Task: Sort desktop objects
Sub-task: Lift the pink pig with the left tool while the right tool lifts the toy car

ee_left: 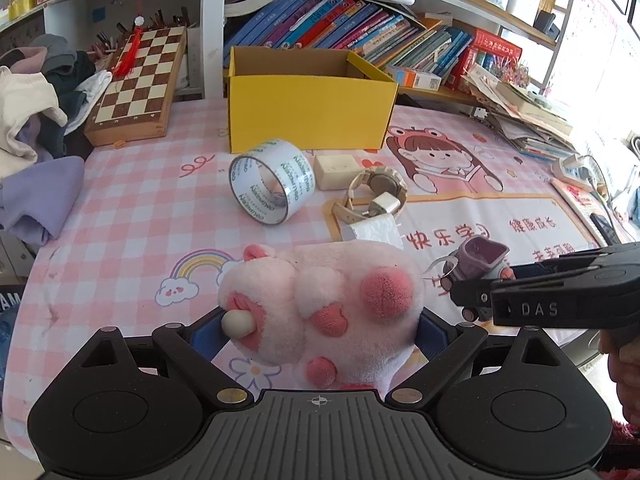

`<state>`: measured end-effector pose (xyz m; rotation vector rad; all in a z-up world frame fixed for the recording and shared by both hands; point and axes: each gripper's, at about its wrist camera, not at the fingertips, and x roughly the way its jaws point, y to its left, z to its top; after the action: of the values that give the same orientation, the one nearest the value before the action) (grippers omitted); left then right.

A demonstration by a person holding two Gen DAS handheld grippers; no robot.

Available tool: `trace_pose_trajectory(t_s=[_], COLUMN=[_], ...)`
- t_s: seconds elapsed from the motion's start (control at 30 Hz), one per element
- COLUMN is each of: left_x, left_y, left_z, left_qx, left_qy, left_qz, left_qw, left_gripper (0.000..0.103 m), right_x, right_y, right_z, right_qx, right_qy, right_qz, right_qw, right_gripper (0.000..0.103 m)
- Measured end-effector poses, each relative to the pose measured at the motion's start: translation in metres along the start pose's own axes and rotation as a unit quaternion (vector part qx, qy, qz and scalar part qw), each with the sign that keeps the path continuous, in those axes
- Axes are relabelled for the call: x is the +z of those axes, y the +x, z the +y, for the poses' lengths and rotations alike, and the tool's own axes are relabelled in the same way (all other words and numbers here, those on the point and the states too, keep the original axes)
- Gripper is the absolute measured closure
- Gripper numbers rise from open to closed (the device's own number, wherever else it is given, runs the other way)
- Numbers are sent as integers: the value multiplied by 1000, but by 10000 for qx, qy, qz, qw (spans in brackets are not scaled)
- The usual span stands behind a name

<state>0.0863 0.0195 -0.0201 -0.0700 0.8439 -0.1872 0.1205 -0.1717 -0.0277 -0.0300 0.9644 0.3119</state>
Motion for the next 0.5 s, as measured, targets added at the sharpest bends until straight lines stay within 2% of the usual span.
trace_pose_trajectory(t_s=[0.5], left_x=[25], left_y=[20], left_z=[-6], left_qx=[4], left_qy=[-400], left_qz=[-109], left_qw=[9991], left_gripper=[8], right_x=[35], right_y=[5], right_z=[-26], right_qx=[208], right_qy=[-416], right_qz=[-33], right_qw=[9989], right_gripper=[61])
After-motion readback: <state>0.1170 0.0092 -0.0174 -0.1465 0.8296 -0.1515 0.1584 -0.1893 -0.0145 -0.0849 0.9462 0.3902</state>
